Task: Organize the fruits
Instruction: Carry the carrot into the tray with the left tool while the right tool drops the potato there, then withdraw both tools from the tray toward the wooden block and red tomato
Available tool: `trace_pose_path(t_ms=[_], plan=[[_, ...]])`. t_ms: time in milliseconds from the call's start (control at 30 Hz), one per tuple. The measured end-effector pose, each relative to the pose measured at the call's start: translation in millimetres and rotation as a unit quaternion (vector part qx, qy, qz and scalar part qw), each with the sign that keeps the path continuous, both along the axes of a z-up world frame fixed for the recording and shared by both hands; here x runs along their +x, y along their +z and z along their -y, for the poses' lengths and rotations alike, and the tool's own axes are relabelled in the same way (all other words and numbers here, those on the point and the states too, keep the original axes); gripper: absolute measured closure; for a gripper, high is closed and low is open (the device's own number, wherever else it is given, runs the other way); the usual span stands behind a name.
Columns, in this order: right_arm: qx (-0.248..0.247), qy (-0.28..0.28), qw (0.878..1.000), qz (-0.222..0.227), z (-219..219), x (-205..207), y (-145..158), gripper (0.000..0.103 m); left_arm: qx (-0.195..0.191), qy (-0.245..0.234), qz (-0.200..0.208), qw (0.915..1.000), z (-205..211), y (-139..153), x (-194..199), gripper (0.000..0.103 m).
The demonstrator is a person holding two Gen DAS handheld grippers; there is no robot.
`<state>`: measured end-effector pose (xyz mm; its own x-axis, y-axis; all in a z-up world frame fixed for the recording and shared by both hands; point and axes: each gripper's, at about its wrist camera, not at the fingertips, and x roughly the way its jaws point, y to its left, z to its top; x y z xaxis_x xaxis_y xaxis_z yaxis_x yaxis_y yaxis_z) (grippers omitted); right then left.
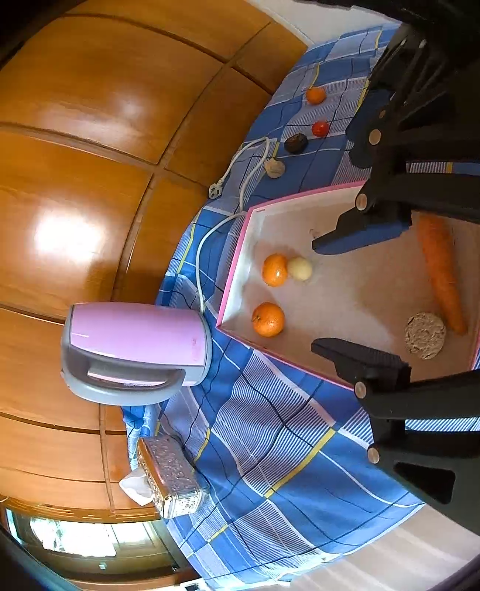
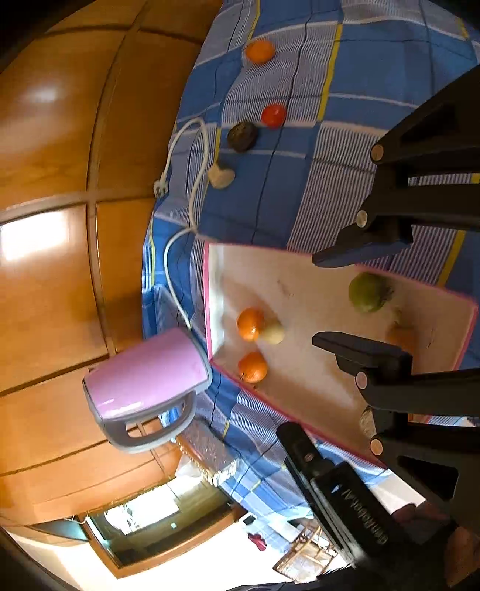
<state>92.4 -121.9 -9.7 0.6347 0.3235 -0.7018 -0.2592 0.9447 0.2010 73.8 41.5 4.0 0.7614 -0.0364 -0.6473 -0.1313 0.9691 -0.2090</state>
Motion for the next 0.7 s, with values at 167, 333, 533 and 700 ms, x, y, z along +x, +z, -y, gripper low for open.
trace_pose_path(t_ms=[167,333,533,700], plan=[[-0.015,-0.022,1.0,0.015,12.3,-9.5,1.1,0.066,0.007,-0.01,-0.002,0.9999,10.6,-0.7,-2.5,0.053],[-0.009,-0.047,0.999,0.019,28.4,-12.1,2.1,0.065,0.016,-0.022,-0.004,0.9996,21.3,-1.5,-3.8,0.052],[-0.002,-0.075,0.997,0.017,48.4,-14.4,-0.7,0.065,0.025,-0.038,-0.008,0.9989,32.4,-3.1,-3.7,0.052],[-0.002,-0.092,0.996,0.015,61.2,-15.5,-3.6,0.065,0.031,-0.049,-0.009,0.9983,40.4,-3.7,-4.0,0.052]])
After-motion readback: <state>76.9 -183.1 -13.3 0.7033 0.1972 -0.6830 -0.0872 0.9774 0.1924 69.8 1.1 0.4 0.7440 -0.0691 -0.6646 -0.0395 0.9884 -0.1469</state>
